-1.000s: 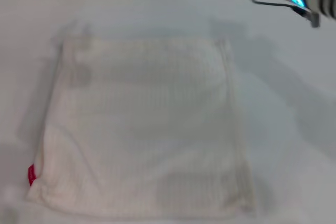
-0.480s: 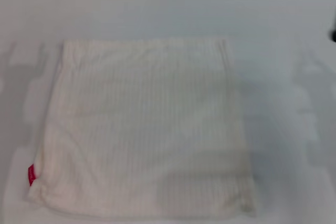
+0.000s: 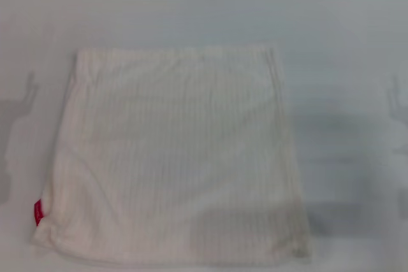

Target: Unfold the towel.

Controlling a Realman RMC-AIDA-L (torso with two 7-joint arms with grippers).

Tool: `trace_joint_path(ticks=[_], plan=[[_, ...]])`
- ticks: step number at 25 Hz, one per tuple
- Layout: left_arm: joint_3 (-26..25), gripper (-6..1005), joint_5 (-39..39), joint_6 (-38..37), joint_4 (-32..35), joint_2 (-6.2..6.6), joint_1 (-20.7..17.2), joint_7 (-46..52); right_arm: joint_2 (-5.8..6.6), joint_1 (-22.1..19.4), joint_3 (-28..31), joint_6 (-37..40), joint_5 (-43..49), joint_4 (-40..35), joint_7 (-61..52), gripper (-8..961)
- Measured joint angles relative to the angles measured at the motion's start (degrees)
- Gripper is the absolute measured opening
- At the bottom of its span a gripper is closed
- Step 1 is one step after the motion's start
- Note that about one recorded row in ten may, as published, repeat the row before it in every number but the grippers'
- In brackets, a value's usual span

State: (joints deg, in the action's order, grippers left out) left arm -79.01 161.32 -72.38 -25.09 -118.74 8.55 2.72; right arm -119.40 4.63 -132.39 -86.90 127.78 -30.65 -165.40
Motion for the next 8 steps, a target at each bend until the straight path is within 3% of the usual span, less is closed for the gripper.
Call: trace_joint_path(ticks=[8], plan=[[1.7,805,0.0,-0.1,0.8,0.01,-0.5,-0.2,-0.11,0.6,-0.8,1.5,0.0,1.9,0.0,667]])
